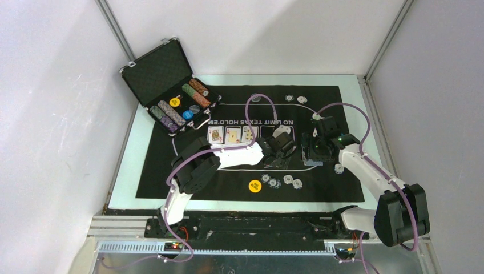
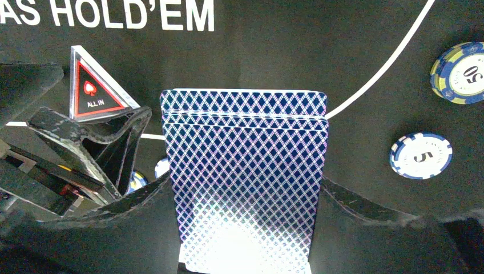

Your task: Distribute texas hold em gaming equipment

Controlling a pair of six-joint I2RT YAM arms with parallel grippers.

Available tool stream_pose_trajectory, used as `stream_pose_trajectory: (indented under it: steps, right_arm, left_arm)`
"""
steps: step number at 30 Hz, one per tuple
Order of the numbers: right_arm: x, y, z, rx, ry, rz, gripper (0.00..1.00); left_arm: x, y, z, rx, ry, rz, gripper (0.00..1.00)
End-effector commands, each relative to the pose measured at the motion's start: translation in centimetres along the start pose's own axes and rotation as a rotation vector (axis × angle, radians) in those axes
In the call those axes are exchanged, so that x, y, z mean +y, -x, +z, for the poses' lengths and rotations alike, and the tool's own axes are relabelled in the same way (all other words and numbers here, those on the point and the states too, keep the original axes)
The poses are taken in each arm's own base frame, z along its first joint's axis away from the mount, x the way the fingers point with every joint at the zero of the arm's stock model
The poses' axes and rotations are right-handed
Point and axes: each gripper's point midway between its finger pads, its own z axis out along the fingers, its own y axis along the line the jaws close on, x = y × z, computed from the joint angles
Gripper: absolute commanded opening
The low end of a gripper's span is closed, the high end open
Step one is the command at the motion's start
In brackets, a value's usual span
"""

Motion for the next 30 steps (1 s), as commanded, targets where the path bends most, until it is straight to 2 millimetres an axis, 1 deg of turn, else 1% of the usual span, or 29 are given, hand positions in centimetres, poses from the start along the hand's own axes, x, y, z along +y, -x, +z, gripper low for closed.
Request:
stream_pose_trajectory:
  steps: [1,5,8,17,20,23,24,30]
  right_arm:
    - [0.6,1.1,-0.1,-0.047,0.021,-0.007,0.00]
    - [0.6,1.1,-0.1,-0.046,0.019,-0.008,0.00]
    - [0.5,1.1,-0.1,-0.046,0.018,-0.008,0.00]
    - [0.5,1.1,-0.1,-0.046,0.015,-0.007,0.00]
    - [0.5,1.1,-0.1,-0.044,0.014,-0.005,0.00]
    - [0.4,1.1,-0.1,-0.047,0.012,-0.004,0.00]
    - [0.4,1.1,-0.1,-0.047,0.011,-0.004,0.00]
    - [0.4,1.2,-0.1,-0.051,0.011,-0.002,0.00]
  left_arm:
    - [-0.9,-3.9,-0.7,0.137,-0.075,0.072,0.89]
    - [-0.1,-4.5,-0.4,0.152,-0.037,0.084,0.87]
    - [0.1,-4.8,0.0,0.161,-0.016,0.079,0.85]
    - [0.0,-5.1,0.4,0.175,-0.010,0.063,0.70]
    - [-0.1,-5.0,0.3,0.169,-0.013,0.055,0.63]
    - [-0.2,-4.7,0.1,0.159,-0.018,0.049,0.57]
    - [-0.2,-4.6,0.0,0.154,-0.018,0.047,0.53]
    - [-0.2,-2.7,-0.9,0.094,-0.025,0.027,0.40]
